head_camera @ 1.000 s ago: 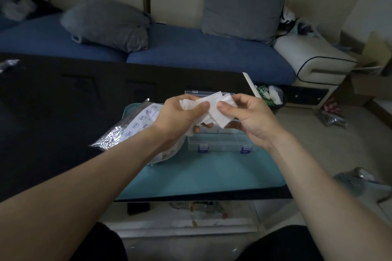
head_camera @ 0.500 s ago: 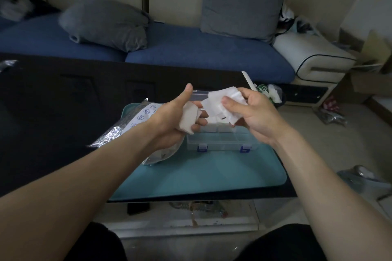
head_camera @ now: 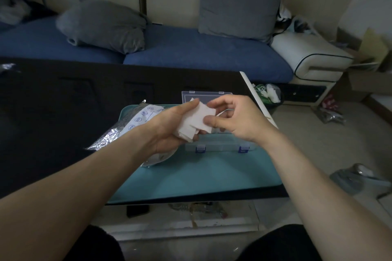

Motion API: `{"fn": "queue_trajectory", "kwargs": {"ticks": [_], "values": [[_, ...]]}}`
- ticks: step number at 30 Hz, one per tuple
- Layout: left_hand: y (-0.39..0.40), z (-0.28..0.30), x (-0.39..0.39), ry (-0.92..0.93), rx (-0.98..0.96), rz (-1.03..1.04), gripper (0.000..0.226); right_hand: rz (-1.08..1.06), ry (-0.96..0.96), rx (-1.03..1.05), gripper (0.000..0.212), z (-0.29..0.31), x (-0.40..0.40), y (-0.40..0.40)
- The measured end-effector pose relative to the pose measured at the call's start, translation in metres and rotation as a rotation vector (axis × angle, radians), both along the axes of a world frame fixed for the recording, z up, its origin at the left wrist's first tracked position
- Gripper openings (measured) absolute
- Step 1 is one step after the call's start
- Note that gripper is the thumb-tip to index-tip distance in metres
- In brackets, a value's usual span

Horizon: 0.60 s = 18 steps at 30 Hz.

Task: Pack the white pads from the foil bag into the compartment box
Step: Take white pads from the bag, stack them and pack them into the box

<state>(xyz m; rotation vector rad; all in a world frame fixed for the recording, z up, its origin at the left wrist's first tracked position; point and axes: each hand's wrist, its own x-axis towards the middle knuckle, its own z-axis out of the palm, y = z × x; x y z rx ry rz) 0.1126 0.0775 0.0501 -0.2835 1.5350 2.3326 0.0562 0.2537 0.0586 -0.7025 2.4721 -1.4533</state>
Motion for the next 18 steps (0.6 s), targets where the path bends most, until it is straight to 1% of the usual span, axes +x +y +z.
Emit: {"fn": "queue_trajectory", "kwargs": {"ticks": [2,4,5,7,8,9,11,13,15,18], "values": [[0.000,0.003,0.001,-0.005,0.043,0.003,0.037,-0.037,-0.010,-0.064,0.023,0.000,-0.001,0.000],[0.002,0.004,0.001,0.009,0.067,0.003,0.038,-0.093,-0.057,-0.165,0.016,0.002,-0.001,0.001],[0.002,0.004,0.001,0.017,0.058,0.021,0.036,-0.123,-0.133,-0.249,0.014,0.005,-0.001,0.002],[0.003,0.005,0.001,0.027,0.022,0.076,0.030,-0.167,-0.346,-0.443,0.014,0.011,-0.003,0.008],[0.003,0.005,0.001,0.031,0.011,0.099,0.029,-0.169,-0.431,-0.506,0.017,0.013,-0.005,0.011],[0.003,0.005,0.001,0.033,0.008,0.116,0.027,-0.159,-0.488,-0.526,0.021,0.013,-0.006,0.015],[0.005,0.005,0.002,0.036,0.012,0.127,0.026,-0.130,-0.516,-0.459,0.027,0.012,-0.004,0.015],[0.009,0.007,0.003,0.025,0.036,0.125,0.027,-0.111,-0.484,-0.355,0.031,0.008,0.001,0.007],[0.012,0.008,0.004,-0.001,0.078,0.122,0.031,-0.100,-0.468,-0.313,0.034,0.005,0.007,-0.006],[0.013,0.008,0.003,-0.011,0.111,0.103,0.041,-0.123,-0.410,-0.327,0.025,0.004,0.010,-0.017]]}}
